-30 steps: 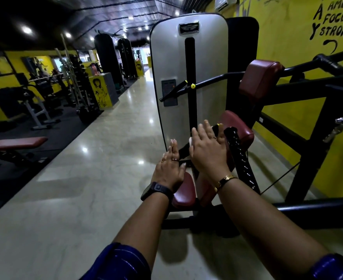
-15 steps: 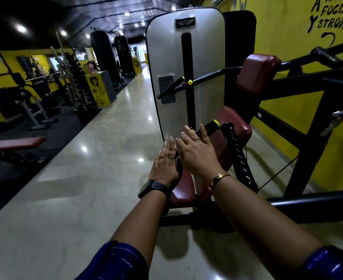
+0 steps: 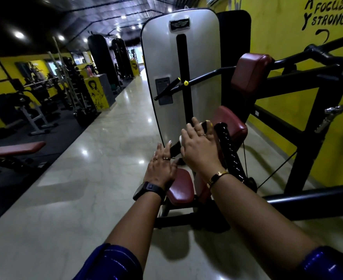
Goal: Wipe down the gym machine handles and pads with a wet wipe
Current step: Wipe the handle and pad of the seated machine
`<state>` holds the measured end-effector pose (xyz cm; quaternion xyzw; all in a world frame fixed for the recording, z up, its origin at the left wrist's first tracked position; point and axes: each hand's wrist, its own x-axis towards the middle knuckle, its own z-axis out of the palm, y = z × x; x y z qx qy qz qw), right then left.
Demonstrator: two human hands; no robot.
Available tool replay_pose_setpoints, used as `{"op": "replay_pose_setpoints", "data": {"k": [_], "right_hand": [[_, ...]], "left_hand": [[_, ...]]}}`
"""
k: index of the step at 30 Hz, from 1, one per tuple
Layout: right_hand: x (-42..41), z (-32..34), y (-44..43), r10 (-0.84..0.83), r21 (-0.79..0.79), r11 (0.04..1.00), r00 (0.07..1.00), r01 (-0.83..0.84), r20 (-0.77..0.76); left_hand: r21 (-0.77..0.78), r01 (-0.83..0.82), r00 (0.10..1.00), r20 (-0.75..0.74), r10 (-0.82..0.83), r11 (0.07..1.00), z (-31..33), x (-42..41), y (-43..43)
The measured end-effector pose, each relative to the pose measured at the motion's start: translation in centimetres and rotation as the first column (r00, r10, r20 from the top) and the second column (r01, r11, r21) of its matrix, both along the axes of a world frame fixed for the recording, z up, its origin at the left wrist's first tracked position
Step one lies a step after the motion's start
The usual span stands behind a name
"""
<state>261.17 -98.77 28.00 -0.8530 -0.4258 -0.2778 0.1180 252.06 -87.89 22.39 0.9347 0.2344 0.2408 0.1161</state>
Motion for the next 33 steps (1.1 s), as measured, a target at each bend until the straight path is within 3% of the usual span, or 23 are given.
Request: {"op": "replay_pose_setpoints", "data": {"k": [3,8,12,18,29,33], "right_hand": [[-0.9,-0.6,0.2,0.115,-0.034,0.993,0.993,-0.114,0.028],[-0.6,-0.2,-0.1,0.152,-0.030,0.988,0.988,-0.152,0.020],[-1.4,-1.3,0.5,0.191,-0.117,0.975,0.982,-0.188,0.013],[-1.5,-1.0,0.5,0.168,-0.123,0.978,0.985,-0.171,-0.036],[2.3,0.1,-0.2,-0.108,0.174,0.978,0.992,0.117,-0.057],[0.6,-1.2,1.5,-0.099,0.071,0.993,0.993,0.095,0.060]], "left_hand": [[-0.006,-0.003,1.000,-0.008,0.003,1.000,0.0,0.1,0.2],[-0.018,-0.003,1.000,-0.023,0.002,1.000,-0.2,0.2,0.6],[-0.002,0.033,0.999,-0.032,-0.033,0.999,0.1,0.0,0.4],[0.022,0.050,0.999,-0.023,-0.049,0.999,0.2,-0.1,0.2],[0.015,0.011,1.000,0.026,-0.012,1.000,0.4,-0.3,-0.5],[0.041,0.031,0.999,0.039,-0.033,0.999,0.3,0.1,0.0]]}}
